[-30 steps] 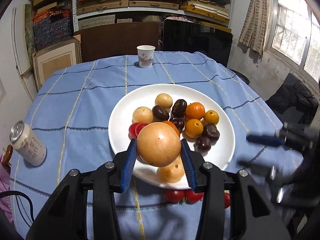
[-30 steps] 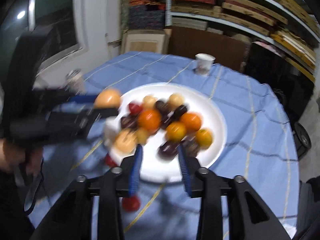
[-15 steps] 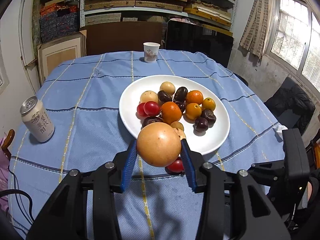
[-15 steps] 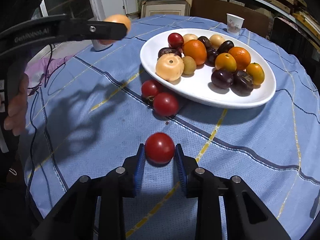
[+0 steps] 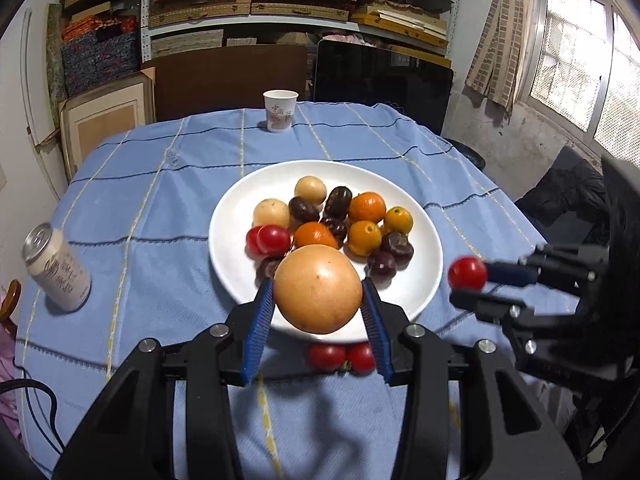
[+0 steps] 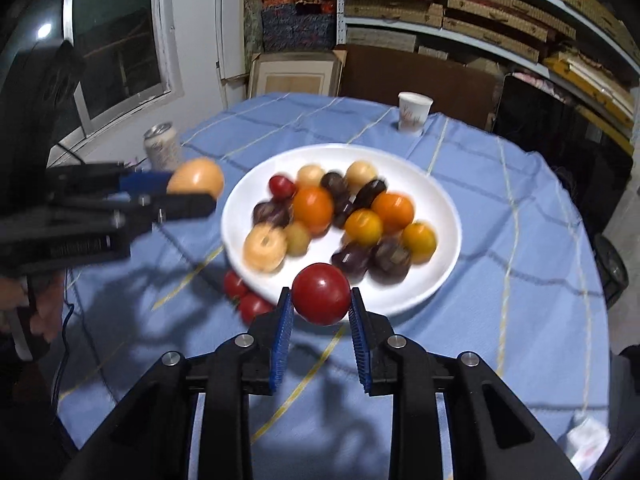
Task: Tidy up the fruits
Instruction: 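Carry both fruits onto the white plate and open both tools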
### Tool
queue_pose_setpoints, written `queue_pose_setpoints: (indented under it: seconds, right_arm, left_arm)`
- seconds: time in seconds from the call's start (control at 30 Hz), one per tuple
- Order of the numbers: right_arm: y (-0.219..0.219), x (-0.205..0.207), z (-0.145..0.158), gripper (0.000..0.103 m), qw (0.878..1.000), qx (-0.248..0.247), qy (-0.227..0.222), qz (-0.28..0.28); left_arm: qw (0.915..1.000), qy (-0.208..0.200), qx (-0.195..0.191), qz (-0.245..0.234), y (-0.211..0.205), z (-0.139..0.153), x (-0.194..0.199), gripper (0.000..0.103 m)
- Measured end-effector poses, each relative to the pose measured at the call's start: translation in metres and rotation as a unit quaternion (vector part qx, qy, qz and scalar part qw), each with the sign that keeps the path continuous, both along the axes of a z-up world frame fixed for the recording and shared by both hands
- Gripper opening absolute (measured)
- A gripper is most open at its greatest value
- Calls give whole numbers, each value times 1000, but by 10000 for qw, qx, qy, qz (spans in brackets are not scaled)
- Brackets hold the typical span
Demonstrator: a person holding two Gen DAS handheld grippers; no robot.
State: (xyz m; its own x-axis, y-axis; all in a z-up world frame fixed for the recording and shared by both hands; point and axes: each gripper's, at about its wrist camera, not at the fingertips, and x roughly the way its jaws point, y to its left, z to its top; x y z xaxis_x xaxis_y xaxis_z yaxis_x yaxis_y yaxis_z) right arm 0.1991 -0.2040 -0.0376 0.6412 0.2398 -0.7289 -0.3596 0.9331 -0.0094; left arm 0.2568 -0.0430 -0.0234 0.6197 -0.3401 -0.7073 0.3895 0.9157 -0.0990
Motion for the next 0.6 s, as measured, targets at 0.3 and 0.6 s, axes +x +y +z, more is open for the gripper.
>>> queue_pose_setpoints:
  seconds: [0.3,0.6]
  right_arm:
    - [4,78,-2,47,9986,-512,-95,-12]
    - [-12,31,5,47,9999,-73,-16,-109]
  left_arm:
    - [9994,302,171,77,-20,-18,58,67]
    - [9994,91,-123,317,18,-1,19,89]
